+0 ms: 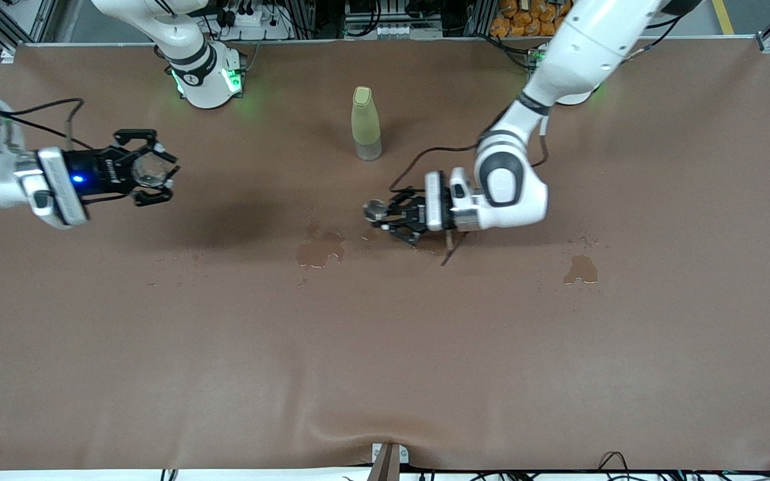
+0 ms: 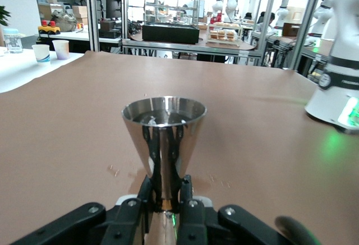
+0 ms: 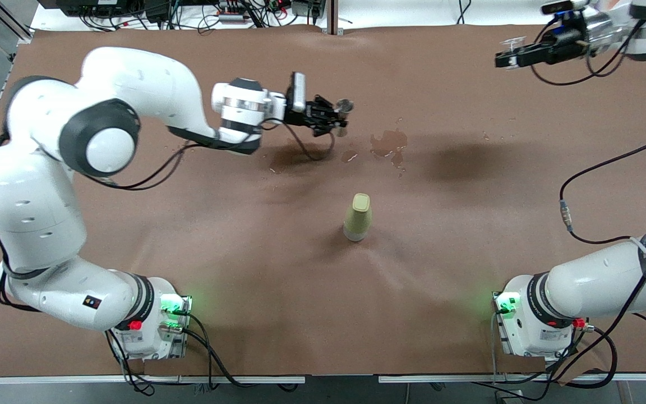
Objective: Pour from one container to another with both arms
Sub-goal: 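Carry the jigger and the beaker back and lower them onto the table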
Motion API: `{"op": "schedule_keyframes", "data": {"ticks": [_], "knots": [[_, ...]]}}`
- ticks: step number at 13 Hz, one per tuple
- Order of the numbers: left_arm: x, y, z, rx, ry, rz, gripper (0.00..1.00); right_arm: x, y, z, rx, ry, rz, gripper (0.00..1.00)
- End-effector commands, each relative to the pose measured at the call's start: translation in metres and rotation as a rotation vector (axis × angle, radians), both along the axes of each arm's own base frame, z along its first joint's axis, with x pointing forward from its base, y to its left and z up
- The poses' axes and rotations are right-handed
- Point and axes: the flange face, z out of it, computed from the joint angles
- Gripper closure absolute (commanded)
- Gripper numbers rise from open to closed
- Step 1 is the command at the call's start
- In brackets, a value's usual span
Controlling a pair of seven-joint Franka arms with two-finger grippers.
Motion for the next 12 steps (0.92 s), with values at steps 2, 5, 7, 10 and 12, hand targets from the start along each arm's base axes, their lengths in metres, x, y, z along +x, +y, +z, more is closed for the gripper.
{"op": "schedule_keyframes", "data": {"ticks": [2,5,7,10,12], "knots": [[0.006,0.116,-0.009,-0.018,-0.030,-0.099,1.00,0.009,-0.046,0.016,-0.027,-0.302,0.041,1.00],[0.017,0.215,-0.014,-0.034,-0.009,-0.172,1.00,0.016,-0.073,0.019,-0.015,-0.539,0.056,1.00],[0.018,0.272,-0.022,-0.012,0.002,-0.177,1.00,0.019,-0.092,0.011,-0.008,-0.632,0.057,1.00],[0.013,0.341,-0.051,-0.015,-0.026,-0.152,1.00,0.027,-0.108,-0.035,0.027,-0.690,0.076,1.00],[0.013,0.374,-0.064,-0.054,-0.028,-0.122,1.00,0.029,-0.118,-0.072,0.046,-0.725,0.079,1.00]]}}
